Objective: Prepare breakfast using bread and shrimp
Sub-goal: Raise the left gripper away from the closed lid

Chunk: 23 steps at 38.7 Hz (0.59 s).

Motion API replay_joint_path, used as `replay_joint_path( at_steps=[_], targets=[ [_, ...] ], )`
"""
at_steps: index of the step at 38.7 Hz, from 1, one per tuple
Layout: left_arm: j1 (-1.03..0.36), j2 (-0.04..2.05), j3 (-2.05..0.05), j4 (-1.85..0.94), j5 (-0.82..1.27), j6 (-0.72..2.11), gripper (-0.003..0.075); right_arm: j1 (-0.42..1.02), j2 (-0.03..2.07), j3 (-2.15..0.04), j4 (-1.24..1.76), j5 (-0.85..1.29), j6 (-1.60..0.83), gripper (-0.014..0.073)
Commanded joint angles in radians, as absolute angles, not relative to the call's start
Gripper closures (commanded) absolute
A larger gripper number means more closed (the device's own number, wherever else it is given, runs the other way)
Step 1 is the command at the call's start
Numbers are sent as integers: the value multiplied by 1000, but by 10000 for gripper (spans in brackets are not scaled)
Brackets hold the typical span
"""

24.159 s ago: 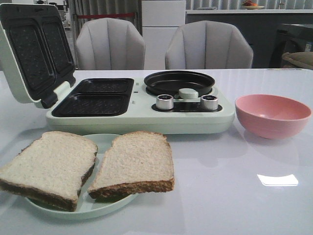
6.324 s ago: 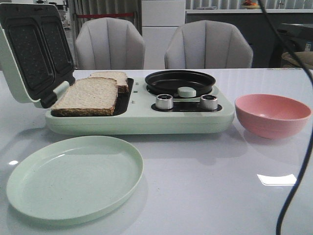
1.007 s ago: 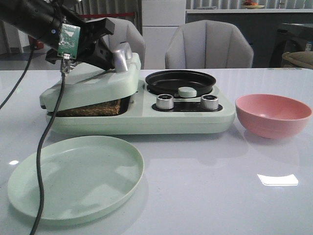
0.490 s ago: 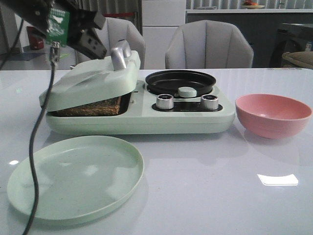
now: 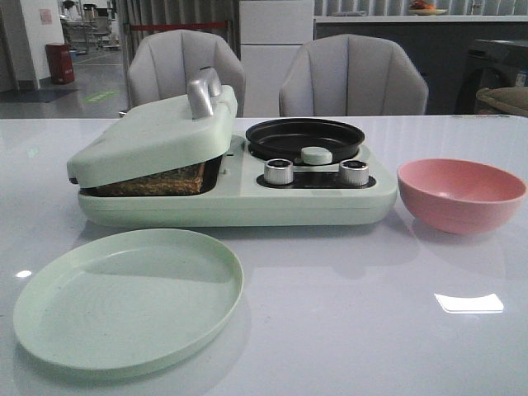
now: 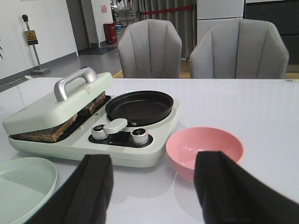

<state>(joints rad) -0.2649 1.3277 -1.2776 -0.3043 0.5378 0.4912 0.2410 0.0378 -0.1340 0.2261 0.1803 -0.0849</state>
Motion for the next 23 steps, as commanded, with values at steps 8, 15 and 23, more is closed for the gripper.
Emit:
replay_joint_path(
  at_steps=[8, 15, 23],
  targets=[
    [-274, 1029, -1082, -304, 477, 461, 604, 236, 49, -161, 228, 98, -93, 106],
    [-274, 863, -931, -304, 476, 459, 604, 236, 49, -161, 228, 98, -93, 106],
    [-274, 632, -769, -300, 441, 457, 604, 236, 49, -161, 228, 98, -93, 106]
  ],
)
